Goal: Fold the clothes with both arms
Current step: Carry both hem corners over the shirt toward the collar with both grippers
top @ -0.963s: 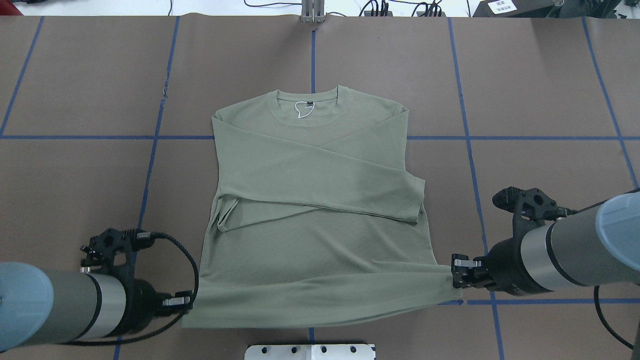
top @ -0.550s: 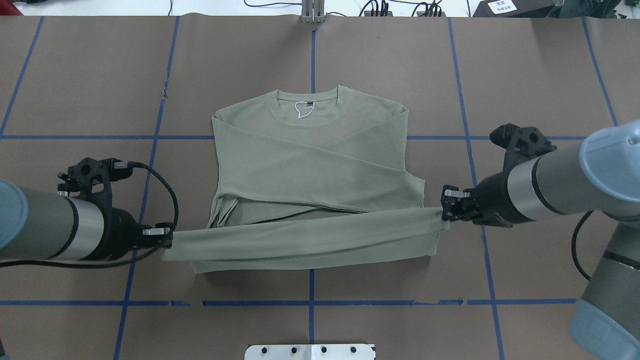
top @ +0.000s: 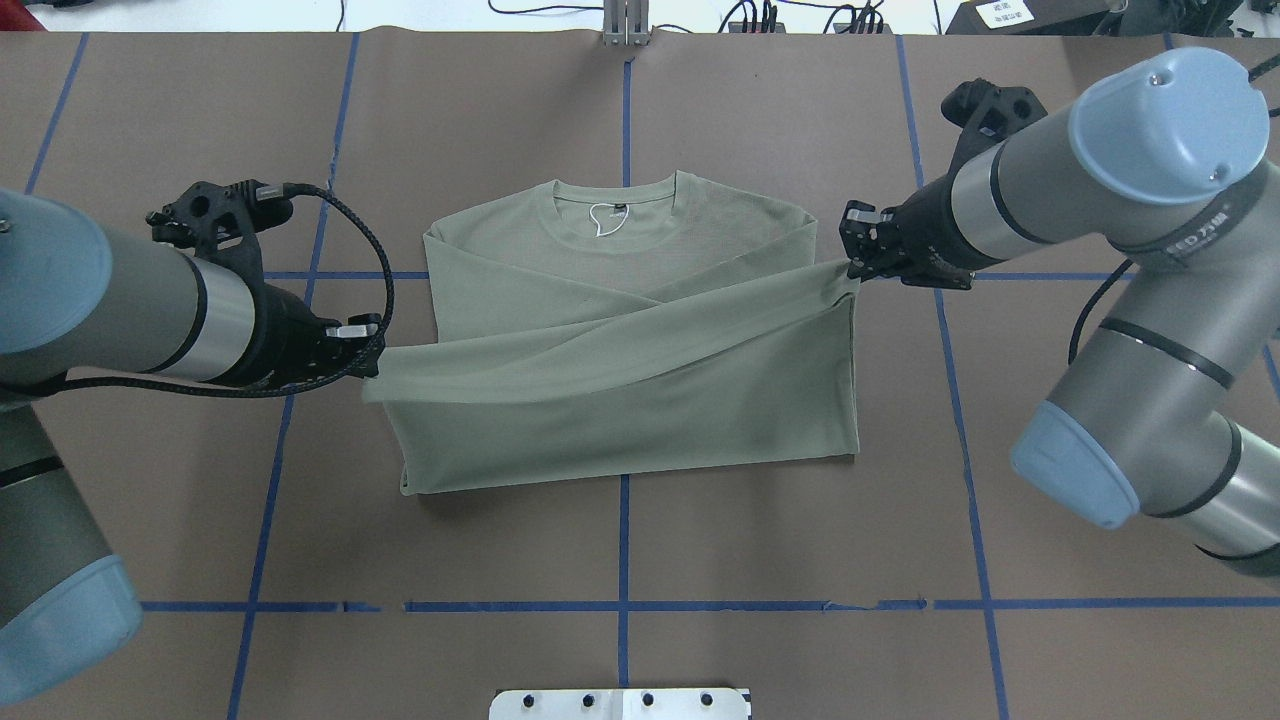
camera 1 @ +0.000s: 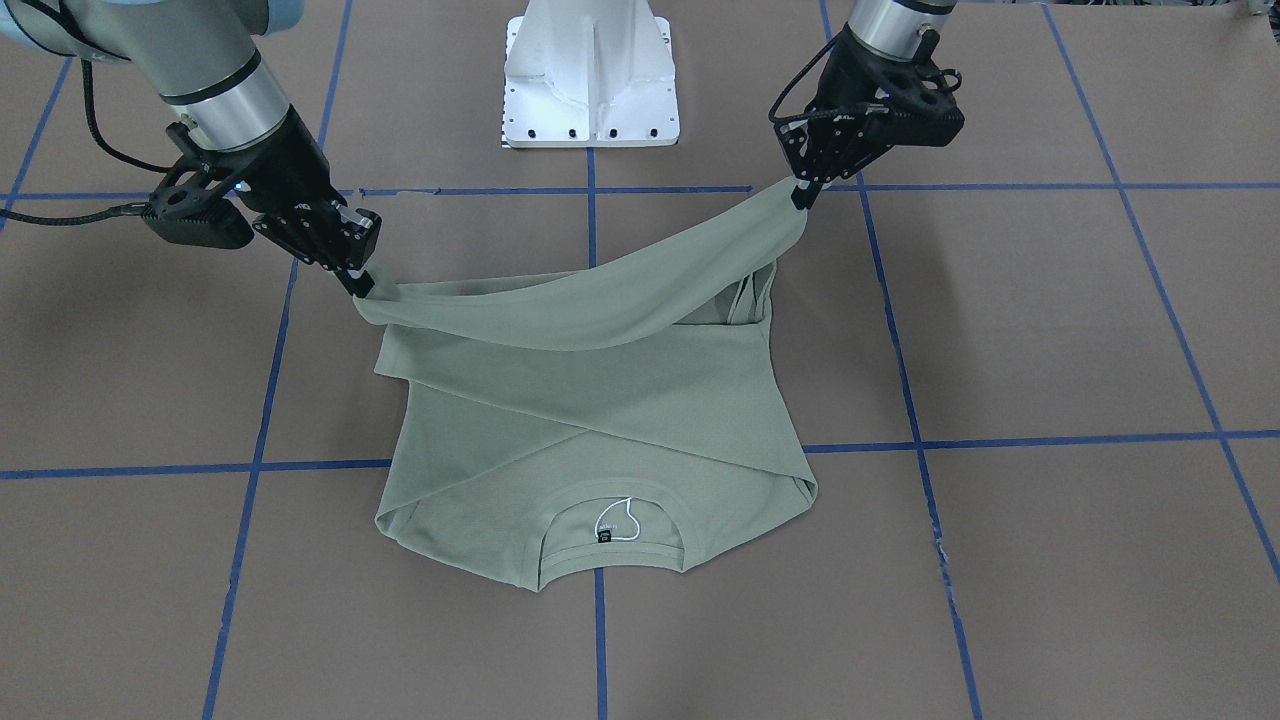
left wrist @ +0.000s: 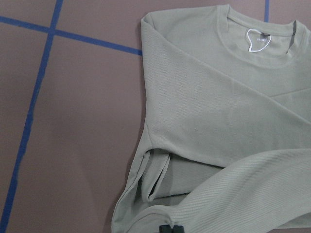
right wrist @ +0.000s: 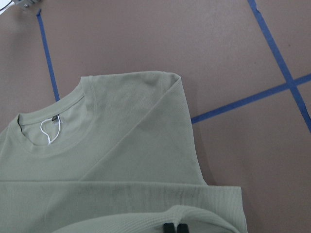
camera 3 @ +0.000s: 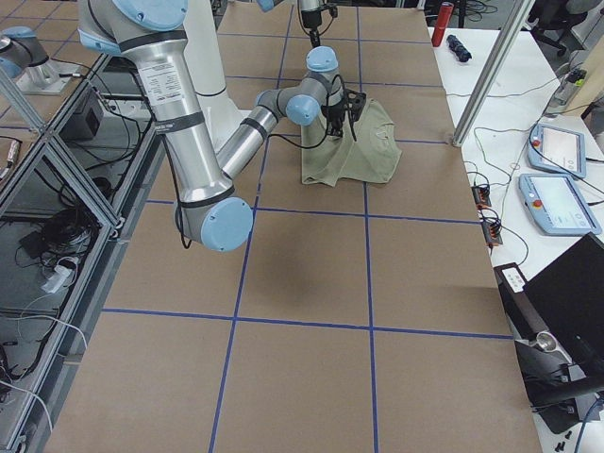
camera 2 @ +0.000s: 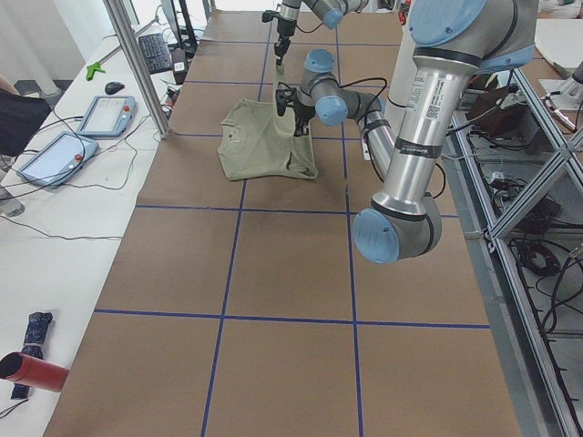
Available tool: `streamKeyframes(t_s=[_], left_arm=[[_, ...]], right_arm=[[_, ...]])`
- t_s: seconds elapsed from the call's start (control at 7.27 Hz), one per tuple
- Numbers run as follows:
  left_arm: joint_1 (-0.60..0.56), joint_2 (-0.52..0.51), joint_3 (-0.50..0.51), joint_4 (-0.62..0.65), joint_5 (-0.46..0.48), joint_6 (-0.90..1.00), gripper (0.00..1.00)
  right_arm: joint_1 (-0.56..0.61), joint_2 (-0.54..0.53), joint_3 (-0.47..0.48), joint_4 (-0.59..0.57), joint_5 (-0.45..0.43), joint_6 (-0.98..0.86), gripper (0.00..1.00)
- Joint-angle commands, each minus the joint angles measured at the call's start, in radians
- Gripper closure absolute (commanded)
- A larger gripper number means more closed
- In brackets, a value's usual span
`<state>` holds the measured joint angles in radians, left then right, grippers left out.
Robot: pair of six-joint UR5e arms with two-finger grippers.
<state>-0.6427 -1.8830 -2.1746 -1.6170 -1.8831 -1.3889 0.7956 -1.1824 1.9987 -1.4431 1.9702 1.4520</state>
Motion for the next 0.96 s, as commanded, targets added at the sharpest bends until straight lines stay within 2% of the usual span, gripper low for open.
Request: streamKeyframes(t_s=[0.0,0.14,0.28,0.55,0.83], left_arm=[[-0.028,-0.033,0.111,-0.003,0.037,0.002,1.00],[-0.029,-0.077,0.181,-0.003,0.068,0.002,1.00],[-0.035,-0.115,0.237,-0.007,0.073,0.001,1.00],[-0.055,-0.143,0.376,-0.140,0.097,-0.007,1.00],[-0.110,-0.148,0.545,-0.313,0.102,-0.007,1.00]], right_arm=[[0.048,0.088,-0.128,0.001,-0.005,-0.022,1.00],[0.053,0.128,-0.205,0.003,-0.016,-0.025,1.00],[0.065,0.171,-0.289,0.056,-0.030,-0.024,1.00],[0.070,0.197,-0.415,0.171,-0.030,-0.022,1.00],[0.068,0.205,-0.469,0.194,-0.030,-0.022,1.00]])
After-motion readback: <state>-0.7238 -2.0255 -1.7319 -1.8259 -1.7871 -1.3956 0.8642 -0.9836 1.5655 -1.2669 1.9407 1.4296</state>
